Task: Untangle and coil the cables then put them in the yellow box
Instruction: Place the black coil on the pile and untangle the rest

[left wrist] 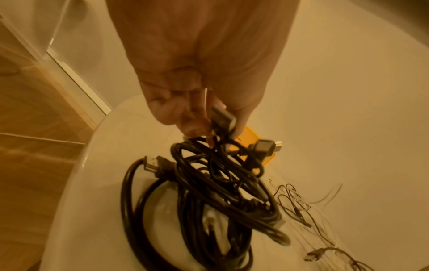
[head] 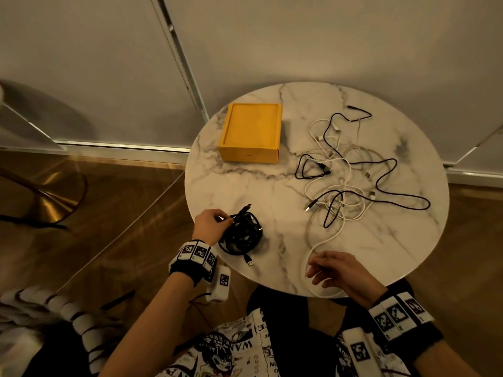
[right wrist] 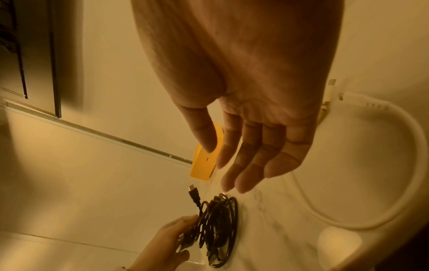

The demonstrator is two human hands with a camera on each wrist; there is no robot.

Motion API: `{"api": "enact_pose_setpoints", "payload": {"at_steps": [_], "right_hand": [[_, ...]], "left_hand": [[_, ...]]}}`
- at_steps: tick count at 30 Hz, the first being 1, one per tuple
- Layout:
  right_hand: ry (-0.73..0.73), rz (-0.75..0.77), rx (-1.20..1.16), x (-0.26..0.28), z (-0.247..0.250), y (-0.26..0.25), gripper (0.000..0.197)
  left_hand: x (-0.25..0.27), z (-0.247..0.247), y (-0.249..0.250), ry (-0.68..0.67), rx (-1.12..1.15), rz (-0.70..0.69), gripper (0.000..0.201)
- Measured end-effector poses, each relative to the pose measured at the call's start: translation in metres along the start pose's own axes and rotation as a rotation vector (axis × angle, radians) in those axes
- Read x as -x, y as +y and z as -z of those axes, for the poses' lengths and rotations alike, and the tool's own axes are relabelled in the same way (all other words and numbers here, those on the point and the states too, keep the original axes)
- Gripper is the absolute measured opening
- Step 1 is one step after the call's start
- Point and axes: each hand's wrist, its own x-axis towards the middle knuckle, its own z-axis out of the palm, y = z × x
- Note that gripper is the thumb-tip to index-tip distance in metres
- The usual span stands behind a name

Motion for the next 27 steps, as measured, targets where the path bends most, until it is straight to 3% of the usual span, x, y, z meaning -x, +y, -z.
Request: {"api": "enact_pose_setpoints", "payload": {"at_steps": [8, 11, 18, 22, 27], "right_hand": [[0.030, -0.024, -0.010, -0.001, 0.011, 0.003, 0.016], [0.061, -0.027, -0.016, -0.002, 0.019, 0.003, 0.014], [0.081, -0.011, -0.036, -0.005, 0.029, 0.005, 0.014], [0.117, 0.003, -0.062, -0.006, 0.030, 0.004, 0.013], [0.149, 0.128, -0.147, -0.016, 0.024, -0.015, 0.012]], "left_hand": [[0.008, 0.007, -0.009, 0.078, 0.070, -0.016, 0.011], [0.011, 0.008, -0.012, 0.100, 0.139, 0.001, 0.002], [0.024, -0.003, -0.014, 0.063, 0.051, -0.135, 0.026], [0.021, -0.002, -0.012, 0.099, 0.018, -0.171, 0.025], [0.024, -0.003, 0.019, 0.193, 0.109, -0.251, 0.028]]}}
